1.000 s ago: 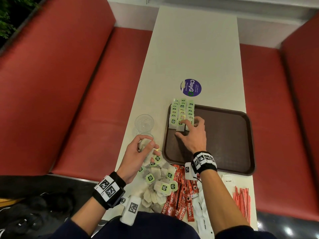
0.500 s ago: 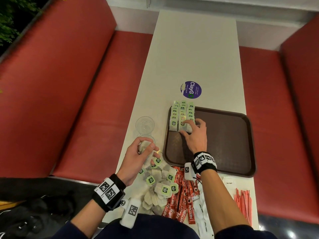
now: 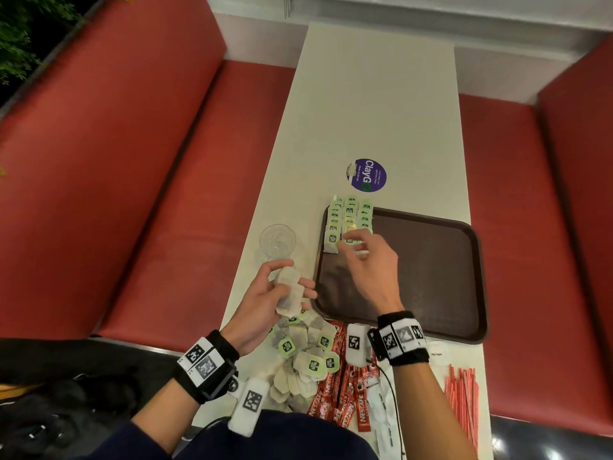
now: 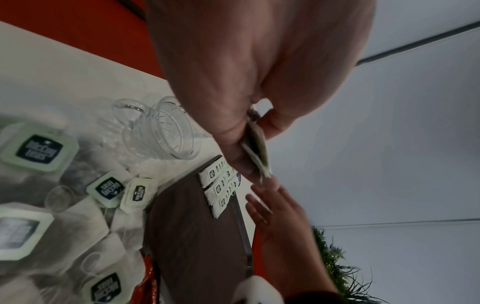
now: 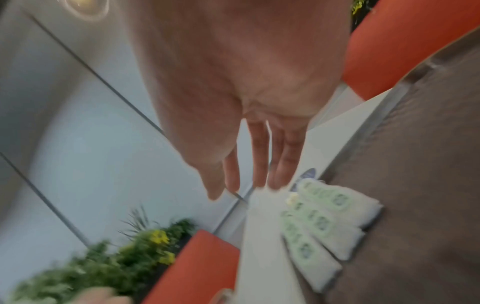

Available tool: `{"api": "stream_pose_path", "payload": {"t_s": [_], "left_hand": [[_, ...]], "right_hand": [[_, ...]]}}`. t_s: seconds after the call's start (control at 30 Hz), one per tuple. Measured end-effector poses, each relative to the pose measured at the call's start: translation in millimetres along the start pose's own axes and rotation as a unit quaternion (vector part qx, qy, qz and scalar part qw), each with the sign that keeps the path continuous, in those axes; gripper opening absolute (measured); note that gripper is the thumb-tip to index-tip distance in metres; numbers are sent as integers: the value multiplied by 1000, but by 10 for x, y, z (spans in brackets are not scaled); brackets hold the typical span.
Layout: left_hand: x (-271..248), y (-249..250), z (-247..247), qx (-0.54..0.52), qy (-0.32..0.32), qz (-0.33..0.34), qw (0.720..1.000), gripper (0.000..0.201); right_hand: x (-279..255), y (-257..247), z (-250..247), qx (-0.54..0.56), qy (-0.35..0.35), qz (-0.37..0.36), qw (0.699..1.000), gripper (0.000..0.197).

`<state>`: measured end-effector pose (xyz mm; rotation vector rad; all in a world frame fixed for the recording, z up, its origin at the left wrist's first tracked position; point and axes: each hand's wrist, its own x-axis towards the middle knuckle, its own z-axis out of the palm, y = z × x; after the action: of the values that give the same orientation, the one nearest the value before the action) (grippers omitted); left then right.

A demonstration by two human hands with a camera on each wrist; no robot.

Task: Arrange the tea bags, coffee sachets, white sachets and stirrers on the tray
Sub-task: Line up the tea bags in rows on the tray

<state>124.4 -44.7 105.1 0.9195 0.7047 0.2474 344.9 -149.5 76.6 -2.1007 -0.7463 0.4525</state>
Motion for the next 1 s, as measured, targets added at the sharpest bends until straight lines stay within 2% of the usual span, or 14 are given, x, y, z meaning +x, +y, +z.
{"api": "stream_pose_path", "payload": {"t_s": [0.1,0.17,0.27,0.47,0.6,0.67,0.87,1.0], "left_hand": [[-22,9,75,14,-14,2,1000,39],[-35,16,104,45,-14,2,999,38],[-56,12,135,95,-36,5,995,37],[-126,-7,121,108,-39,28,993,34],[-182,43,119,113,-22,37,993,27],[-182,42,122,113,-15,40,993,27],[-176,-44,79,98,2,28,995,20],[-138,-95,22,79,26,24,996,7]], "right_hand": [[-312,-423,-87,76,-99,-26,992,8],[-433,-544,-96,91,-150,-43,984,12],[-489,-585,-84,101,-199,-28,974,11],[-498,-540,-141,102,-198,-14,975,5],[-623,-591,-142,83,-244,-4,966,25],[-665,-597,-120,65,-240,-14,968,30],[-674,-610,-107,17,-259,-30,965,25],[-665,-617,-167,29,-212,-42,976,16]]}}
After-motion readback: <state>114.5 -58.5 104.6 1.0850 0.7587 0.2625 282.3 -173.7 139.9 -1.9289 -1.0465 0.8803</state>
